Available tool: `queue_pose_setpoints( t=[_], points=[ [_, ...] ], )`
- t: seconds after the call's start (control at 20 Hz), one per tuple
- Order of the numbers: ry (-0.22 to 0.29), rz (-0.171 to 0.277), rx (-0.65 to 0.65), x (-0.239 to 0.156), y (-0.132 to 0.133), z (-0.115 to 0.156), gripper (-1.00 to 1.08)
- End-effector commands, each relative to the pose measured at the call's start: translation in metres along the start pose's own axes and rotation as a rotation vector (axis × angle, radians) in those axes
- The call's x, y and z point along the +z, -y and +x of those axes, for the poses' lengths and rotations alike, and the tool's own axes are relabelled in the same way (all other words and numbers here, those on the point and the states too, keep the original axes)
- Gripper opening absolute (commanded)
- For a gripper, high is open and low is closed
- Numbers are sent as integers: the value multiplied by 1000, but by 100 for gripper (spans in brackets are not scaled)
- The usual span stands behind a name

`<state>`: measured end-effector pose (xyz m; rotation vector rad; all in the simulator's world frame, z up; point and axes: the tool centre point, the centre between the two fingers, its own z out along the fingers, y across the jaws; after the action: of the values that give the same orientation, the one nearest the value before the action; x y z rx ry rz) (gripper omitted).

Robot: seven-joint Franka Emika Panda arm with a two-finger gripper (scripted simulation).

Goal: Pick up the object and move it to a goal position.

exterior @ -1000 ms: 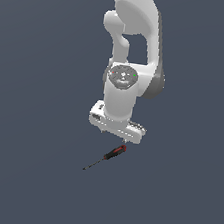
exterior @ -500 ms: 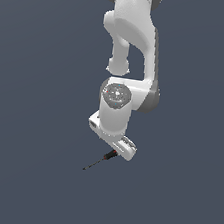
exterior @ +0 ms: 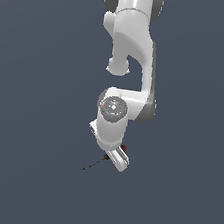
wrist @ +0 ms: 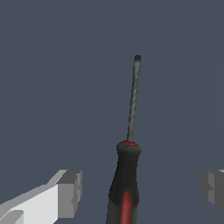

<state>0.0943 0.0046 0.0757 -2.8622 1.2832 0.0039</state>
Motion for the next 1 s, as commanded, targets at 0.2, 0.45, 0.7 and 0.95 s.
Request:
queue_pose_setpoints(
  t=[0.2,0.45,0.7,0.95],
  points=[
    [-4,-3,70,9,3,5,100],
    [-4,-3,77,11,3,5,100],
    [-4,-3,77,21,3,5,100],
    [-4,-3,80,48,2,5,100]
  ],
)
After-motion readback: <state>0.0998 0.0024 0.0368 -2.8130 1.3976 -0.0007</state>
